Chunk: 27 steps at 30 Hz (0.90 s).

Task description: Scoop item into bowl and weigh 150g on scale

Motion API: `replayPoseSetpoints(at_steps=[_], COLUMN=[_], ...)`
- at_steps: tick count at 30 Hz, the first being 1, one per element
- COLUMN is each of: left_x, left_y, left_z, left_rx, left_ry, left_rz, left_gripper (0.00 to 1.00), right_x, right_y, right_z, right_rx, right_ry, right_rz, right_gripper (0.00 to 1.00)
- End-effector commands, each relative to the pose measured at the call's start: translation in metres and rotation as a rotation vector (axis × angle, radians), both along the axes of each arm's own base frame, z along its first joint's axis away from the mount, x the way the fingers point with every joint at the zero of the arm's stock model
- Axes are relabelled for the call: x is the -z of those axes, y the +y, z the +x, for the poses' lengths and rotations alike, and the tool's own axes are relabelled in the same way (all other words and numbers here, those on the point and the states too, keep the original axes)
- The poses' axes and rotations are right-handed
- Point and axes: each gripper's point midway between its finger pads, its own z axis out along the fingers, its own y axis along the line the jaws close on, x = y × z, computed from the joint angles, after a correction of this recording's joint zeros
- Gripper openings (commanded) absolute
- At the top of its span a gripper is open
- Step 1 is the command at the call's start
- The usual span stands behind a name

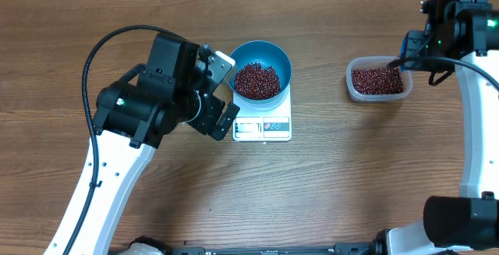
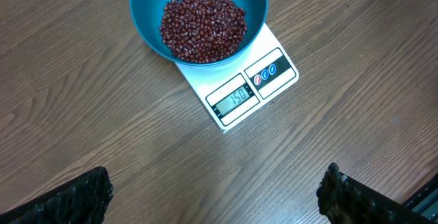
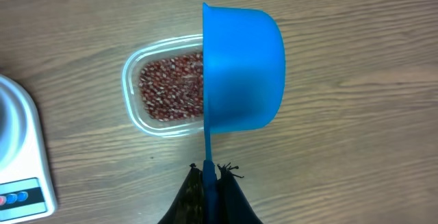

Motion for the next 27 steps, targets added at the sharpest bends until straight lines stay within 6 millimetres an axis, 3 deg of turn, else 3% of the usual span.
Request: replayPoseSetpoints(at_steps=[1,10,27], left_x=[0.0,0.0,0.0], left_y=[-0.001,-0.001,-0.001], left_z=[0.0,0.0,0.0], left_rx=[0.015,0.015,0.015], left_ry=[-0.001,-0.001,-0.001], left_rz=[0.0,0.0,0.0], left_gripper=[1.0,1.0,1.0], right_x=[-0.004,0.01,0.012], right_y=[-0.005,0.013,0.013], right_z=[0.001,-0.002,-0.004], right_rx=[0.016,-0.044,-0.048], right_ry=[-0.003,0.049,0.061], right_rz=[-0.057,-0.128,-0.17], right_gripper=[0.04,0.04,0.04])
